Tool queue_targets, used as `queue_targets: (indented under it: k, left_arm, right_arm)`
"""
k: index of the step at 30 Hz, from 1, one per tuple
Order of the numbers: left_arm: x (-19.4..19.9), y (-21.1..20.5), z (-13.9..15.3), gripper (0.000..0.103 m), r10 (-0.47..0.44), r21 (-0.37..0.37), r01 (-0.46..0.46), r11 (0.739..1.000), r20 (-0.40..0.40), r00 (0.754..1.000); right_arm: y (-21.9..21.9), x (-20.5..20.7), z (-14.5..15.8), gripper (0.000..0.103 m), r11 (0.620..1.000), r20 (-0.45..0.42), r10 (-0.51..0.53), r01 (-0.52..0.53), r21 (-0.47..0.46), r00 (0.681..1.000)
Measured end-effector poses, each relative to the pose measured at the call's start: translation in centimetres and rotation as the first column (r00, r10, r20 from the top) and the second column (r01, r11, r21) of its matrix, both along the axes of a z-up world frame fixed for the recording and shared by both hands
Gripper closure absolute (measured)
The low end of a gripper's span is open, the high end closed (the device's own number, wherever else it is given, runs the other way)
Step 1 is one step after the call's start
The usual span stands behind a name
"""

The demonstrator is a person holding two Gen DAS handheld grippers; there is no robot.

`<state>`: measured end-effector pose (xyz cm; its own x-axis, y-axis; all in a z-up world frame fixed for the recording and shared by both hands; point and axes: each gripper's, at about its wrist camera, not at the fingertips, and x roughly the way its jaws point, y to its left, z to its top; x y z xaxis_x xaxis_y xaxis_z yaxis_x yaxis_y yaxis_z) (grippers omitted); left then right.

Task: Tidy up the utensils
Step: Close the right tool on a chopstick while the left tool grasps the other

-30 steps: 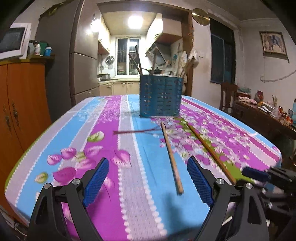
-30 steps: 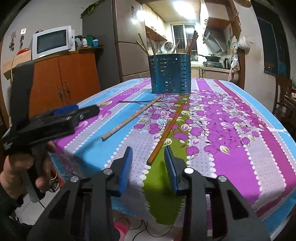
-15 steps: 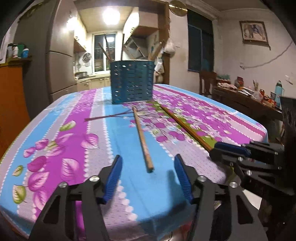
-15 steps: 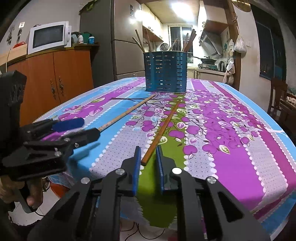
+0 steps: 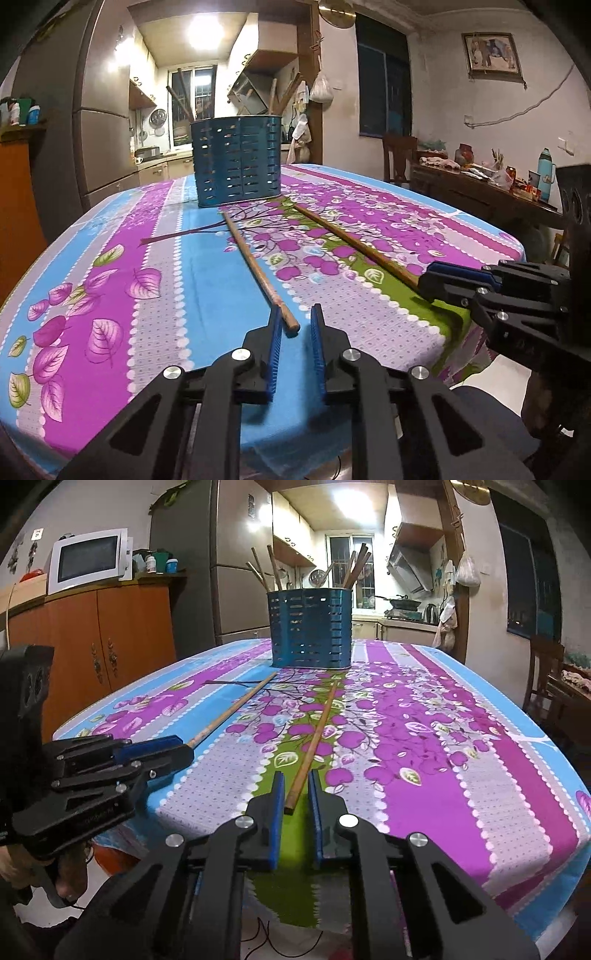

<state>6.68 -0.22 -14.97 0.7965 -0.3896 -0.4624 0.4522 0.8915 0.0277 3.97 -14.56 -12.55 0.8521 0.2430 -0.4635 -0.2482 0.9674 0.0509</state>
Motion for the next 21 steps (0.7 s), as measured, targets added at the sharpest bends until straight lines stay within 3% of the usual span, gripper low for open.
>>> queue_targets:
  k: [21]
  left_arm:
    - [-0.04, -1.10, -0.52, 0.083, 0.070, -0.011, -0.069, 0.998, 0.060, 0.996]
  right_arm:
    - [0.72, 0.00, -0.65, 0.091, 0.999, 0.001, -0.036, 0.036, 0.013, 0.999]
